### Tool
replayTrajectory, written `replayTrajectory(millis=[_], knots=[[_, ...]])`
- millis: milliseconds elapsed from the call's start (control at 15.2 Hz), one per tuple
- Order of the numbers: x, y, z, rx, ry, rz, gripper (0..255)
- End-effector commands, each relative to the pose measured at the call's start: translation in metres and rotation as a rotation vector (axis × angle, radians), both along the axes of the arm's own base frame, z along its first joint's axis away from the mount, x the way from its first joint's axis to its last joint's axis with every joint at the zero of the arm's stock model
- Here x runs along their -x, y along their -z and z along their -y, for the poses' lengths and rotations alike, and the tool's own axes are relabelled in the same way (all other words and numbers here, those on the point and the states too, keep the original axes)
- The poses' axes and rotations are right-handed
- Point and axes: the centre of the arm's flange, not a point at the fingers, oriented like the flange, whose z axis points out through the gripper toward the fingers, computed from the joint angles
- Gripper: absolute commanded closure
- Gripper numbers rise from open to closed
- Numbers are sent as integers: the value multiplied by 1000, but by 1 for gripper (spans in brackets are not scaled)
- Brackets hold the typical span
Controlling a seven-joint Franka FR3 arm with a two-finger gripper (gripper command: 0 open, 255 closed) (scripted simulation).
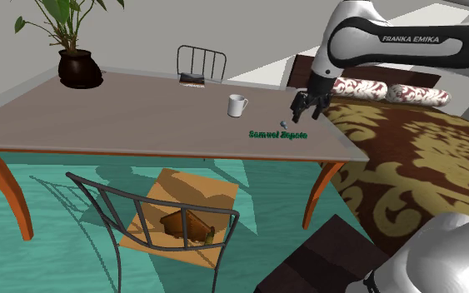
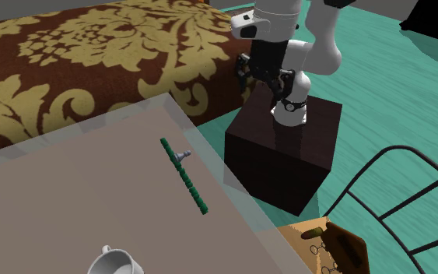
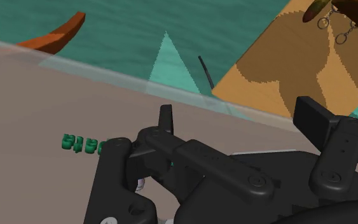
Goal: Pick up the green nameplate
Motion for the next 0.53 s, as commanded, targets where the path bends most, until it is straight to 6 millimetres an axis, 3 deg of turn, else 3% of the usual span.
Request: replayTrajectory(millis=[0,462], knots=[[-20,11,17,3,17,-11,0],[-91,50,69,13,74,-47,0]])
